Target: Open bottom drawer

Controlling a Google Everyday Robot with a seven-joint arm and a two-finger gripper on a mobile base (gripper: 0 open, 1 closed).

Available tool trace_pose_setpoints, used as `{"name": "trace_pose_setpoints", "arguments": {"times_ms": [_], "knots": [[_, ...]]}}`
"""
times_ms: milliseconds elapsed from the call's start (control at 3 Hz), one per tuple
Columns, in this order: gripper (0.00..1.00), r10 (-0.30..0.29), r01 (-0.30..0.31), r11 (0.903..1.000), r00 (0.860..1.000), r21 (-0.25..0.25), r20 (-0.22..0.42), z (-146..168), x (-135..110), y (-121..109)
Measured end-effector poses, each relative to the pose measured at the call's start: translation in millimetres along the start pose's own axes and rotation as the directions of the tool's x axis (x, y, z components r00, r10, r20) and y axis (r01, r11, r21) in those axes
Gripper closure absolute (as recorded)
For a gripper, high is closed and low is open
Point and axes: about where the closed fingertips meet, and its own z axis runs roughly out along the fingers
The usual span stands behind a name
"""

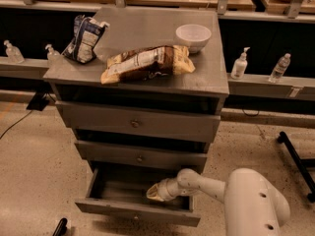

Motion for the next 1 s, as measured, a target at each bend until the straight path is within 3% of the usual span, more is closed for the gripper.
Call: {"name": "trace_pose_setpoints", "arguments": {"times_ms": [333, 667, 1000], "knots": [[1.00, 0.032, -0.037, 0.9971, 0.996, -0.067, -0.083, 2.5, 10.4, 30.6], [1.00, 0.078, -0.091, 0.9902, 0.990, -0.105, -0.119, -5.7, 13.4, 60.0], [1.00, 0.079, -0.091, 0.9902, 0.990, -0.105, -0.120, -5.7, 13.5, 59.2]]}}
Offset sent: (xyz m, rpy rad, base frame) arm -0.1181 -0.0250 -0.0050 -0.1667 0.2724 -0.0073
